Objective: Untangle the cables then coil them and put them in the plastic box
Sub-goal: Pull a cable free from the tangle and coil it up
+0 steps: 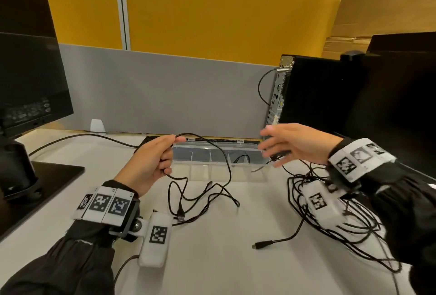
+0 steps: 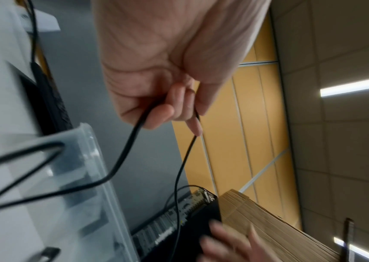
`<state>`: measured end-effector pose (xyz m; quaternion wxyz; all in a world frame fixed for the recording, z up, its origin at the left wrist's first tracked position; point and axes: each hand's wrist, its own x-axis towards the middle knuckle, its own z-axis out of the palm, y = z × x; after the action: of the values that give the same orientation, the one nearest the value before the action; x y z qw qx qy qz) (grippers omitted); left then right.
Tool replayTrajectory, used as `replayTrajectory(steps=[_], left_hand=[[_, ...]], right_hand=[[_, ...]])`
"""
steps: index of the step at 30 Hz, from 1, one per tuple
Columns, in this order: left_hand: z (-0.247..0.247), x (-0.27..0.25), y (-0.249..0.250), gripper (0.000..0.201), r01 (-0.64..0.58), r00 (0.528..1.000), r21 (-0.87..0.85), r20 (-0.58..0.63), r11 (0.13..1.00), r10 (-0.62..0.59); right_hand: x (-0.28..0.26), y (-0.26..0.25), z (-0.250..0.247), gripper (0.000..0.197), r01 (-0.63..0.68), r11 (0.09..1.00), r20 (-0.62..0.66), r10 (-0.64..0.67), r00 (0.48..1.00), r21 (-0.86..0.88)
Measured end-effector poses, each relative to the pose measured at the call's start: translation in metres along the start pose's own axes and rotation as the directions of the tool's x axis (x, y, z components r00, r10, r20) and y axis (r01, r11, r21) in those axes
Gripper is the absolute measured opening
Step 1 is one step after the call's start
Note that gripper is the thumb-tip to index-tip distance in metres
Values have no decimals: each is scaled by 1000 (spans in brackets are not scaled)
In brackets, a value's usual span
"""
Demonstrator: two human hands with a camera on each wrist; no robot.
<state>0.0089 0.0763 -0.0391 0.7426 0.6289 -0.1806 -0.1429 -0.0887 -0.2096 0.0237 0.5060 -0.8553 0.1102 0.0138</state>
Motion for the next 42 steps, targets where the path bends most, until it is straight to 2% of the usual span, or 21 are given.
replayTrajectory(steps=[2,4,6,7,9,11,15,18,21,23,26,29,31,33,36,39,42], left_hand=[[10,-7,5,31,-41,993,5,114,999,40],[17,-14,7,37,-90,974,5,209,996,87],[18,-17,10,37,-140,968,24,213,990,132],[15,-18,12,33,-162,971,55,187,985,149],[5,-17,15,24,-181,979,142,119,973,165],[-6,-14,18,25,-172,985,195,49,966,165],[-21,-11,21,25,-142,988,191,-38,971,152],[-22,-9,20,28,-129,987,184,-76,974,145],[-30,-8,23,43,-110,969,197,-195,974,149],[-42,-9,27,36,-111,947,135,-285,985,146],[-56,-8,26,30,-107,926,102,-352,989,137],[-58,-4,23,24,-107,916,65,-382,992,123],[-58,-2,21,22,-112,909,32,-401,993,115],[-56,-2,19,21,-110,921,22,-373,994,110],[-37,-5,16,20,-127,964,89,-222,988,144],[-10,-13,14,47,-197,977,96,-61,976,203],[15,-23,11,54,-264,961,75,100,962,256]], right_hand=[[2,-18,31,54,159,976,31,-156,987,-148],[6,-27,55,45,234,947,165,-201,966,-219],[11,-27,68,26,238,962,318,-185,930,-135],[10,-26,68,26,229,971,343,-192,919,-71],[10,-26,57,32,251,964,250,-223,942,-86],[9,-24,39,35,287,922,67,-280,958,-261],[9,-11,2,37,290,861,-134,-374,918,-417],[4,-5,-11,37,294,838,-161,-404,901,-460],[-1,5,-21,34,225,806,-191,-382,904,-547],[-5,15,-32,32,176,814,-243,-360,901,-554],[-8,29,-44,30,103,795,-270,-321,908,-598],[-7,37,-49,29,26,784,-374,-324,869,-620],[-8,29,-44,26,147,879,-386,-342,857,-454],[-11,11,-29,26,337,934,-357,-357,863,-118],[-14,-22,-1,24,471,838,-232,-417,879,276],[-14,-45,26,22,472,753,-118,-475,872,458],[-13,-56,50,23,421,680,-39,-501,865,600]])
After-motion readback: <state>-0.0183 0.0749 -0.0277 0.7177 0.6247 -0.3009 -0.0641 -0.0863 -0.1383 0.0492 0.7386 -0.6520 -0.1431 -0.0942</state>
